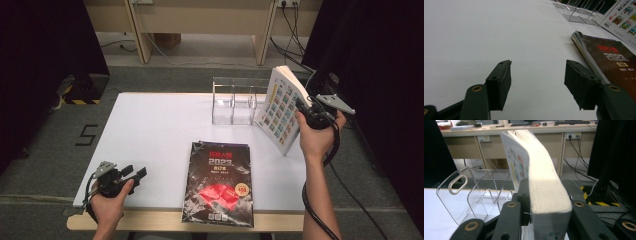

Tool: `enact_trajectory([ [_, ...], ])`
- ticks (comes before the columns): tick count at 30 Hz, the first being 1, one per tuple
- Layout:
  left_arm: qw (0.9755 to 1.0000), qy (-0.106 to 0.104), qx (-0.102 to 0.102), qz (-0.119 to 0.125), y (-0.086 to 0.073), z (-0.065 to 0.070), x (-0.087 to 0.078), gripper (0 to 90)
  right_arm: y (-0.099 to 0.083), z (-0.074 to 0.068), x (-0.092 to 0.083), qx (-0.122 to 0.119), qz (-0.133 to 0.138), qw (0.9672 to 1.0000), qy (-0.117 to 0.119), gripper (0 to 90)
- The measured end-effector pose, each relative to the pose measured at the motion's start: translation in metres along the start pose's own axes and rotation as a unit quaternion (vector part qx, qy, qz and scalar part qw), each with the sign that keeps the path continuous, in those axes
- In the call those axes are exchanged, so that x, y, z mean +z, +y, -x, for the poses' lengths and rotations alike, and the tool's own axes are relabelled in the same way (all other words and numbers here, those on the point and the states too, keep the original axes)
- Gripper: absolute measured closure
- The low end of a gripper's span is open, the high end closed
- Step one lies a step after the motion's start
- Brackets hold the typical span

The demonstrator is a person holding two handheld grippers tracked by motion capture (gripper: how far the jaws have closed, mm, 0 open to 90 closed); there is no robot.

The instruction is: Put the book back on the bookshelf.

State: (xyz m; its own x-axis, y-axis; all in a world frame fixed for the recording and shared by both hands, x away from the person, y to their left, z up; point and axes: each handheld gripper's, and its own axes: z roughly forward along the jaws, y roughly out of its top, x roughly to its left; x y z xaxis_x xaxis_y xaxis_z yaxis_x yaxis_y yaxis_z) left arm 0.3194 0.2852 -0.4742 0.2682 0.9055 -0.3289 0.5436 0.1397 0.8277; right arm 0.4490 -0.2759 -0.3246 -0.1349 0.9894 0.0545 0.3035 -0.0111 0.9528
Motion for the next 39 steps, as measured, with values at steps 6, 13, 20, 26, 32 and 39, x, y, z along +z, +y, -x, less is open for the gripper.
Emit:
enact_trajectory([
  [6, 1.0, 0.001, -0.001, 0.001, 0.0, 0.0, 0.0, 37.5, 0.001, -0.003, 0.0, 0.0, -0.004, 1.0, 0.0, 74.0],
  [13, 1.0, 0.001, -0.001, 0.001, 0.0, -0.001, 0.0, 37.6, 0.006, -0.008, 0.002, 0.005, 0.0, 0.9999, 0.016, 74.2],
  [20, 1.0, 0.002, -0.001, 0.002, 0.001, -0.001, -0.001, 37.6, 0.009, -0.011, 0.006, 0.01, 0.005, 0.9998, 0.018, 74.3],
  [26, 1.0, 0.002, -0.002, 0.003, 0.001, -0.001, -0.001, 37.6, 0.012, -0.013, 0.009, 0.008, 0.007, 0.9999, 0.014, 74.4],
  [32, 1.0, 0.002, -0.002, 0.003, 0.001, -0.002, -0.001, 37.7, 0.016, -0.016, 0.014, 0.01, 0.012, 0.9998, 0.008, 74.4],
  [39, 1.0, 0.002, -0.003, 0.004, 0.001, -0.002, -0.001, 37.7, 0.02, -0.021, 0.02, 0.009, 0.015, 0.9998, 0.008, 74.4],
])
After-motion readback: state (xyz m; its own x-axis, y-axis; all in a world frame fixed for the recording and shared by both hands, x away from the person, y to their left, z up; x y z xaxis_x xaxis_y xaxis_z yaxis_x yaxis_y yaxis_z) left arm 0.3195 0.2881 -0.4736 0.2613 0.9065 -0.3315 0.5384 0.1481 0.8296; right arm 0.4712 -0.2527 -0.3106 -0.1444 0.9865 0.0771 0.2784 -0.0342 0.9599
